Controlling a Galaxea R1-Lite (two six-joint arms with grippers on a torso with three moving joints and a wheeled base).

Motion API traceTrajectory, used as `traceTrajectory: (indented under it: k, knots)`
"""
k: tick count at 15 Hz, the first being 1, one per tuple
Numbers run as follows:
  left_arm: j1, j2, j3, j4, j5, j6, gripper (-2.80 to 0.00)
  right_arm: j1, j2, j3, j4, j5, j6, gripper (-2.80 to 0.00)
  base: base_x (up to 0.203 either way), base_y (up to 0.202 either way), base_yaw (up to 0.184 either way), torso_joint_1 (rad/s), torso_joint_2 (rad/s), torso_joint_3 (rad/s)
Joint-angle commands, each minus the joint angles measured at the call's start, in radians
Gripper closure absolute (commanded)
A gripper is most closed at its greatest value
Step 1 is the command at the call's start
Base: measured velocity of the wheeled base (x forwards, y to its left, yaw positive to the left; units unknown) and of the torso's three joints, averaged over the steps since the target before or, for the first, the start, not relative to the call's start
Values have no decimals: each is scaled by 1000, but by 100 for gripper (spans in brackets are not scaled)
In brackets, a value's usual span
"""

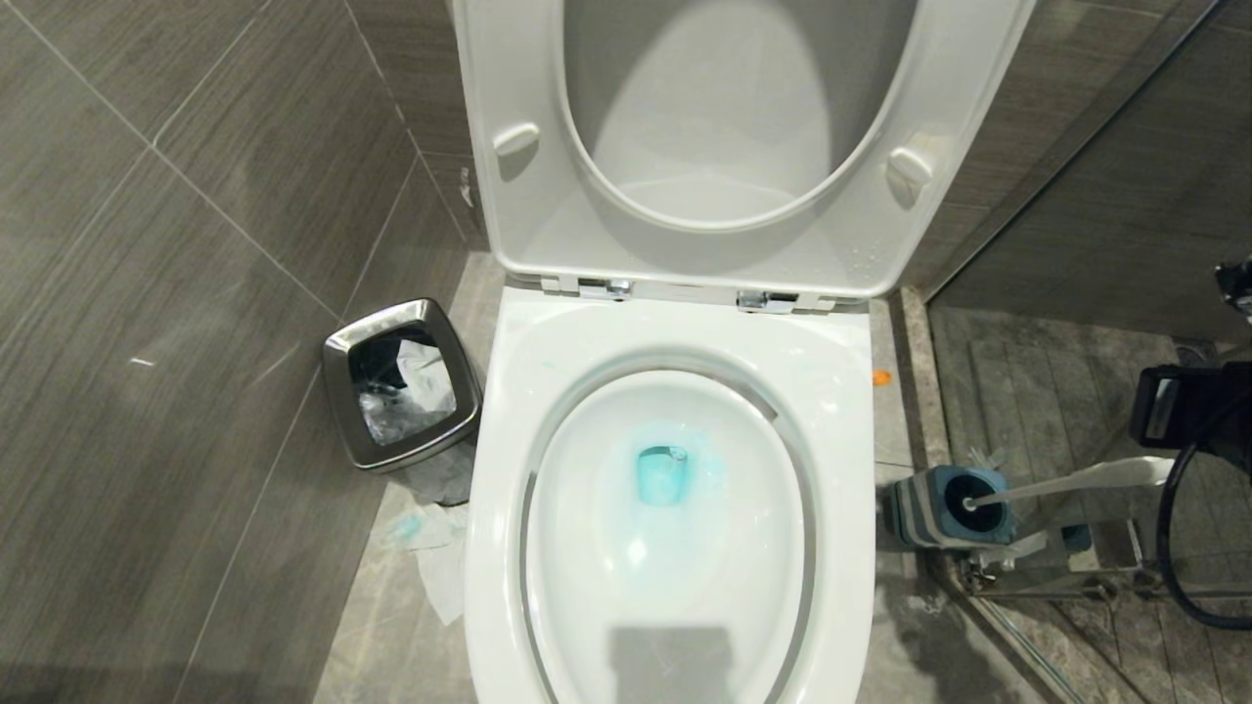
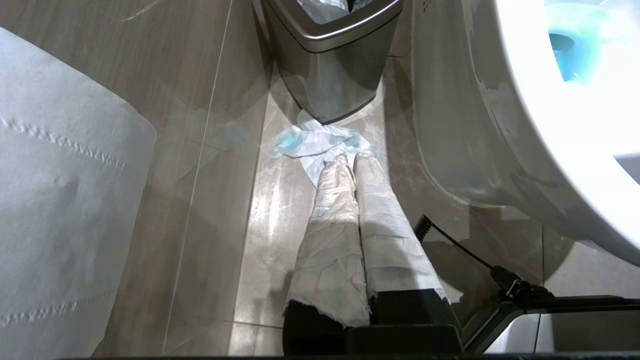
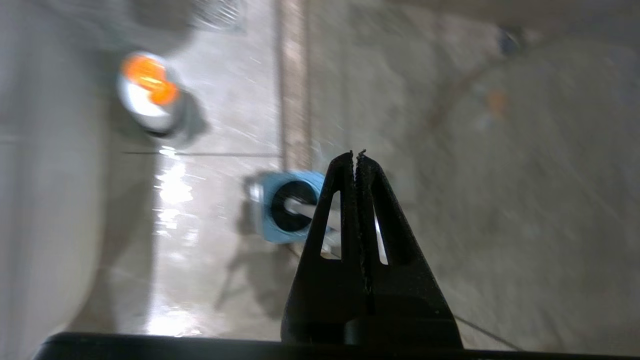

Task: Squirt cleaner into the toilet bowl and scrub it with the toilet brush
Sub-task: Scrub the toilet bowl

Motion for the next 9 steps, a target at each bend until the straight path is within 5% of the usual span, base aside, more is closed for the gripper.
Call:
traceTrajectory:
  k: [1,5,9]
  knots:
    - [0,0,0,0,0,1,0,7,82,33,3,-58,20,0,0,0,0,0,0,0]
    - [1,0,0,0,0,1,0,123,104,116,8,-28,75,0,0,0,0,0,0,0]
    - [0,0,0,0,0,1,0,147,174,180,-31,130,164,0,0,0,0,0,0,0]
